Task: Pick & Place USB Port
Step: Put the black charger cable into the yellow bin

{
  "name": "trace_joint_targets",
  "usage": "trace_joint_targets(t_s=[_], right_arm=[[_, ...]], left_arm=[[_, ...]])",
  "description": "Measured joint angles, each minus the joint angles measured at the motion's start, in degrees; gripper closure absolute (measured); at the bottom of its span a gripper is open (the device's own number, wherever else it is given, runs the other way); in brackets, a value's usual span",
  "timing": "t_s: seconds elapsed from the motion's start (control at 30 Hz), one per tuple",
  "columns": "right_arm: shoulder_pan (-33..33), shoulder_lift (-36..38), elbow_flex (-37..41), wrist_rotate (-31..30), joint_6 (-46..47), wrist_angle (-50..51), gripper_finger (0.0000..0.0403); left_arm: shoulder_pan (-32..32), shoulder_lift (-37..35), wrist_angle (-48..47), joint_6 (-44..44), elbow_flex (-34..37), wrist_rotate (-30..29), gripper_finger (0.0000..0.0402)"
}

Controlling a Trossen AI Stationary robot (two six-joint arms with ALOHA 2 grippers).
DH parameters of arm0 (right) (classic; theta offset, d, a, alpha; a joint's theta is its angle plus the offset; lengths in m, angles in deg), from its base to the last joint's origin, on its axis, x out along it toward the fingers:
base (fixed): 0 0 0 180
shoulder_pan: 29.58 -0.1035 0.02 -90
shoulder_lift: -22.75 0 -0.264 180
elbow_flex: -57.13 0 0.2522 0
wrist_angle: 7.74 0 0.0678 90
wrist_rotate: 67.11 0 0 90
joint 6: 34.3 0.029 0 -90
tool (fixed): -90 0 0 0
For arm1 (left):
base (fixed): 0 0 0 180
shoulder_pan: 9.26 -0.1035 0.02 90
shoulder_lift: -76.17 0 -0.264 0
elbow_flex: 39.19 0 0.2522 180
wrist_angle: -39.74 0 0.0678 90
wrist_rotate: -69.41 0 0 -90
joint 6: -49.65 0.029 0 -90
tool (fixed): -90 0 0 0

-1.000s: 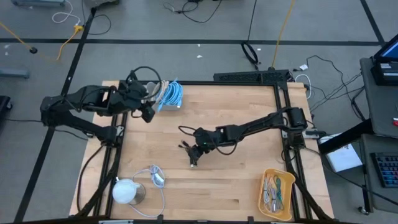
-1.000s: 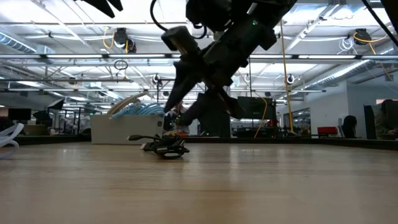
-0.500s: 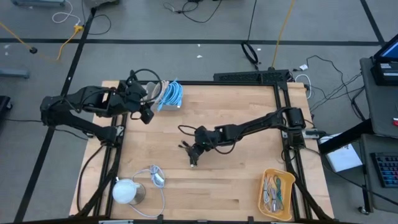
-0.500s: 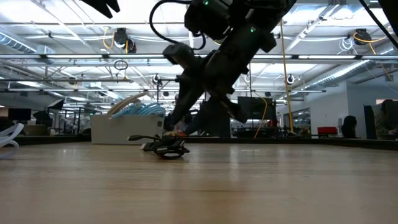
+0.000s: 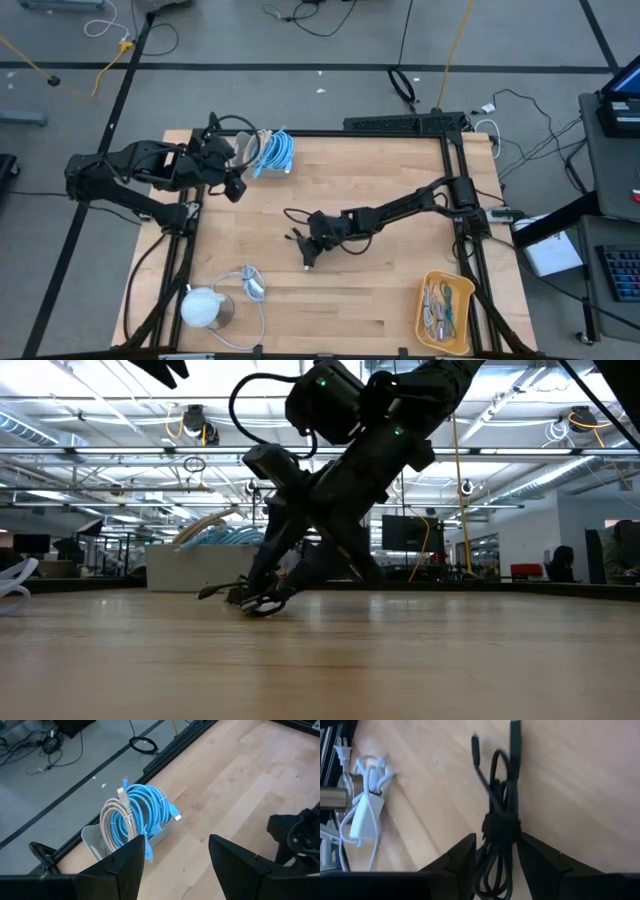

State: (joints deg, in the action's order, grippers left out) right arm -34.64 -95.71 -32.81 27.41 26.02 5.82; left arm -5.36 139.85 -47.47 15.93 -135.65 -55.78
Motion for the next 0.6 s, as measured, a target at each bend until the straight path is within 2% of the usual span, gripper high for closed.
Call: trace_joint_targets(t_s=[0.13,0.33,0.5,0.6], right_arm=[[0.51,0.09,-0.04,-0.2,-1.55,-0.73,0.0291],[0.1,0.11,-0.02,0.03,-3.41,-6.1,0.0382],[-0.55,0.45,-0.02,0.21,-2.52,-7.07,0.0379],[-1.86,4.18,0.12,-1.16,-2.71,-5.73,0.0381]], left_arm=[[0.0,-0.01,-0.02,-0.26,0.0,-0.71,0.0176],[0.0,0.0,-0.04,-0.55,0.0,-0.89,0.0176],[0.0,0.0,-0.09,-0.87,0.0,-0.91,0.0176],[0.0,0.0,-0.09,-0.89,0.0,-0.93,0.0176]])
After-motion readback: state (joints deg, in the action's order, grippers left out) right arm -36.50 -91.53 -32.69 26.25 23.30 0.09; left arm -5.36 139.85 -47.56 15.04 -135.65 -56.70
